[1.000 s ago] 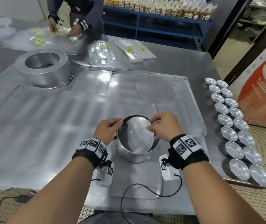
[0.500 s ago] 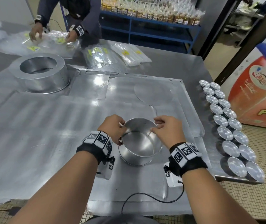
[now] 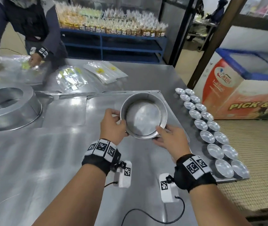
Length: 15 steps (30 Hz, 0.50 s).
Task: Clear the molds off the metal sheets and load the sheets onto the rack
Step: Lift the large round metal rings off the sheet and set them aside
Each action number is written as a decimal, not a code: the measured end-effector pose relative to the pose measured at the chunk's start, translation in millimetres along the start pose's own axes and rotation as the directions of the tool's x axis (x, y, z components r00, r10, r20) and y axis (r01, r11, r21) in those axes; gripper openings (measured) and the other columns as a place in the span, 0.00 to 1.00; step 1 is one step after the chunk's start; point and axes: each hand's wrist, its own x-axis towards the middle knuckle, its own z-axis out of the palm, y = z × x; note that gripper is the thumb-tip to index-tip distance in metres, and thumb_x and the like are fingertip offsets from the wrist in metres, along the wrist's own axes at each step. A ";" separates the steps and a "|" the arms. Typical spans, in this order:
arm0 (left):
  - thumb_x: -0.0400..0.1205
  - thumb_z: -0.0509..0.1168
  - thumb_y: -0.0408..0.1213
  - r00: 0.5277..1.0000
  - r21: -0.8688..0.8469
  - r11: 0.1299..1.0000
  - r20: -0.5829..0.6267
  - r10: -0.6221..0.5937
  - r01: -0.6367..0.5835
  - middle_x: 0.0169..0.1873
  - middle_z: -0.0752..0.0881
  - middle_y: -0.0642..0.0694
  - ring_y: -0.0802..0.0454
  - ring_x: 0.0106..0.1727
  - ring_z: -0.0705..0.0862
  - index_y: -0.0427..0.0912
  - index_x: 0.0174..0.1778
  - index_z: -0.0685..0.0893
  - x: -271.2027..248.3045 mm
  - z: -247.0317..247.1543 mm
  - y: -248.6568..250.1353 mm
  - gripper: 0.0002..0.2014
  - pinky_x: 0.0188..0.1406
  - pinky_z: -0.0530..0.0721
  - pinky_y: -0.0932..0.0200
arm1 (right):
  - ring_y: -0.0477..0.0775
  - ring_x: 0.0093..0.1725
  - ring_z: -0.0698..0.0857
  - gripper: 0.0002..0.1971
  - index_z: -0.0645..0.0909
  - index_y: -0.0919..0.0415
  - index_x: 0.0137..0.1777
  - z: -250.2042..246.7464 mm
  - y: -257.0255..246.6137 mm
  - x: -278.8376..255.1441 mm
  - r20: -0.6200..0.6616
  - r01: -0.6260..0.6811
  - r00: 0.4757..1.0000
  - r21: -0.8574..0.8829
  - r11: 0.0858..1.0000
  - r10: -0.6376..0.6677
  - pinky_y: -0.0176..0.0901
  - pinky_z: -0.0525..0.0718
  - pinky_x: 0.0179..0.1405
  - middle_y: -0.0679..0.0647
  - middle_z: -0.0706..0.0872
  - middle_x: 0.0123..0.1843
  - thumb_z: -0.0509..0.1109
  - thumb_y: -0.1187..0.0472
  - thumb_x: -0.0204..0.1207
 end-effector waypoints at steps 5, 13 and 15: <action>0.81 0.64 0.23 0.999 -0.191 0.982 -0.037 -0.012 0.005 0.54 0.87 0.32 0.36 0.53 0.89 0.47 0.51 0.72 35.9 64.3 13.5 0.14 0.36 0.91 0.44 | 0.51 0.45 0.92 0.11 0.86 0.52 0.47 -18.3 -27.2 54.2 -0.081 0.198 0.977 0.000 0.980 -0.197 0.42 0.91 0.43 0.55 0.93 0.46 0.75 0.71 0.77; 0.78 0.68 0.21 0.999 -0.168 0.985 -0.011 -0.039 0.037 0.55 0.87 0.32 0.37 0.54 0.89 0.38 0.57 0.73 151.0 189.9 47.2 0.16 0.41 0.91 0.39 | 0.62 0.39 0.91 0.16 0.84 0.60 0.34 -68.8 -53.0 221.7 -0.217 0.262 0.924 -0.245 0.934 -0.316 0.68 0.90 0.45 0.54 0.91 0.32 0.70 0.46 0.63; 0.78 0.70 0.22 0.999 -0.077 0.996 -0.002 -0.033 0.033 0.57 0.86 0.31 0.37 0.54 0.89 0.34 0.62 0.74 189.1 217.0 50.8 0.18 0.44 0.91 0.38 | 0.67 0.39 0.90 0.19 0.83 0.62 0.32 -81.5 -52.3 277.1 -0.213 0.249 0.930 -0.228 0.941 -0.298 0.71 0.89 0.43 0.59 0.90 0.32 0.69 0.44 0.57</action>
